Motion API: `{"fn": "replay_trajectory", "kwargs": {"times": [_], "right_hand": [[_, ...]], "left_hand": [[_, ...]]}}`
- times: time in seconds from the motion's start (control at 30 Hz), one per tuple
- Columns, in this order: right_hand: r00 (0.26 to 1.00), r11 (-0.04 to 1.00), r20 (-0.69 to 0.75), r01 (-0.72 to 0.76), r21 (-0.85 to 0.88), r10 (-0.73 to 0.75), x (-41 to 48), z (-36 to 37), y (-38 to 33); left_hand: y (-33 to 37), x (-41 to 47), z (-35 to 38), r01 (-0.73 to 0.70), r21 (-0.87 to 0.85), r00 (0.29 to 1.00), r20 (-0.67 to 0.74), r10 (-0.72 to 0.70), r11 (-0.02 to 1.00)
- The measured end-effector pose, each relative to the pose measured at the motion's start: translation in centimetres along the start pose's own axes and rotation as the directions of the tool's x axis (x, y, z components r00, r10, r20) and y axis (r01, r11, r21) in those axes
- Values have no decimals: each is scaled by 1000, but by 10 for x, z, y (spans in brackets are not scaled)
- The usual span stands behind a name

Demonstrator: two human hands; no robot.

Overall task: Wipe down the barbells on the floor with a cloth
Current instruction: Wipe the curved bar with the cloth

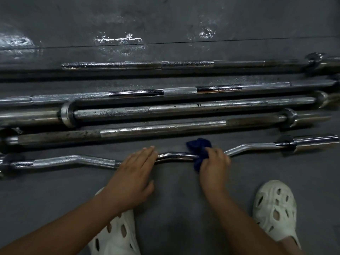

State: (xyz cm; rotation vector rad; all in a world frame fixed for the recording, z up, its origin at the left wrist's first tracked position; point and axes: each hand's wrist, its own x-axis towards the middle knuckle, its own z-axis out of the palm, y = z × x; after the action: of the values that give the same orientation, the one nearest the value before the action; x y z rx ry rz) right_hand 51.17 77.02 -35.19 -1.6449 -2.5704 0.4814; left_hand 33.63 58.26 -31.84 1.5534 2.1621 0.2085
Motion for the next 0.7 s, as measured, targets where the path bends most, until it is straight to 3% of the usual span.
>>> {"fn": "replay_trajectory", "kwargs": {"times": [0.03, 0.07, 0.13, 0.17, 0.2, 0.27, 0.3, 0.37, 0.47, 0.53, 0.63, 0.7], "right_hand": [[1000, 1000, -6, -11, -12, 11, -8, 6, -9], [995, 997, 56, 80, -9, -79, -20, 12, -24], [917, 921, 77, 388, 42, -390, -39, 17, -36], [897, 901, 91, 427, 77, -432, -33, 12, -29], [917, 921, 93, 381, 82, -388, -22, 8, -14], [996, 995, 20, 82, 48, -83, -12, -3, 8], [1000, 1000, -19, -22, -8, 21, -17, -1, 4], [999, 994, 25, 48, -99, -45, -41, 16, -30], [924, 924, 60, 381, -30, -379, -44, 25, -39], [948, 949, 41, 315, 37, -316, -19, 14, -9], [999, 999, -28, 18, 30, -17, -28, 4, -11], [986, 987, 56, 155, 50, -158, -45, 13, -44]], "left_hand": [[1, 1, 2, 2, -3, 1000, 4, -2, 1000], [4, 2, 5, -7, -7, 1000, 14, 7, 1000], [8, 3, 5, -29, -5, 999, 12, 29, 1000], [7, 2, 3, -32, 3, 999, 8, 32, 999], [5, 0, 1, -25, 9, 1000, 7, 25, 1000], [-1, -3, -3, 6, 4, 1000, -8, -6, 1000], [0, -3, -2, 15, 6, 1000, -16, -15, 1000], [8, -1, 0, 0, 14, 1000, 4, 0, 1000], [12, -2, -4, -34, 42, 999, 10, 33, 999], [7, -5, -11, -24, 56, 1000, -2, 24, 998], [2, -8, -20, -7, 88, 1000, -18, 8, 996], [-3, -14, -28, -12, 117, 1000, -16, 14, 993]]}}
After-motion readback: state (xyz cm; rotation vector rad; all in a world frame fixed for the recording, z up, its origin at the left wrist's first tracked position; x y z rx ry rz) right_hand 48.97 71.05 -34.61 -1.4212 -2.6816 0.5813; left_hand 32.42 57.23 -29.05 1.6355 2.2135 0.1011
